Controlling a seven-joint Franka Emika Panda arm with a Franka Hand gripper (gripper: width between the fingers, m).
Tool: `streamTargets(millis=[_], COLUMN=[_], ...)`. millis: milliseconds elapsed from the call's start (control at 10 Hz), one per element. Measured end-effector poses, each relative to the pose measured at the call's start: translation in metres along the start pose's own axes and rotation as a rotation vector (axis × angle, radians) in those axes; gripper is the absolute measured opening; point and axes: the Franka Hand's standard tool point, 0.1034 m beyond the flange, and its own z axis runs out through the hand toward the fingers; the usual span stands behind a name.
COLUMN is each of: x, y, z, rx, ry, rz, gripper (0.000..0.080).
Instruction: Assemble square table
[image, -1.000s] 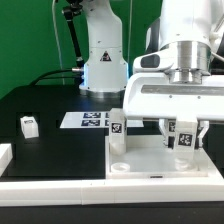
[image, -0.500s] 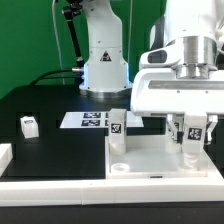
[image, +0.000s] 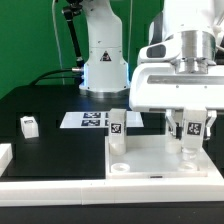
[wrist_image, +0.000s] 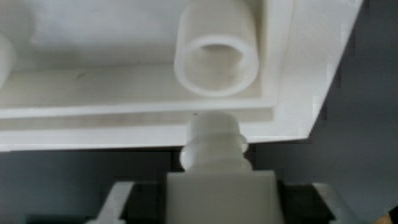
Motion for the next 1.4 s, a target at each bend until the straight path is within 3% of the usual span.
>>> streamTargets(millis=[1400], x=[-0.0033], y=[0.004], z=[0.0027], rx=[-0.007], ry=[-0.007], rz=[-0.016], gripper=[0.0296])
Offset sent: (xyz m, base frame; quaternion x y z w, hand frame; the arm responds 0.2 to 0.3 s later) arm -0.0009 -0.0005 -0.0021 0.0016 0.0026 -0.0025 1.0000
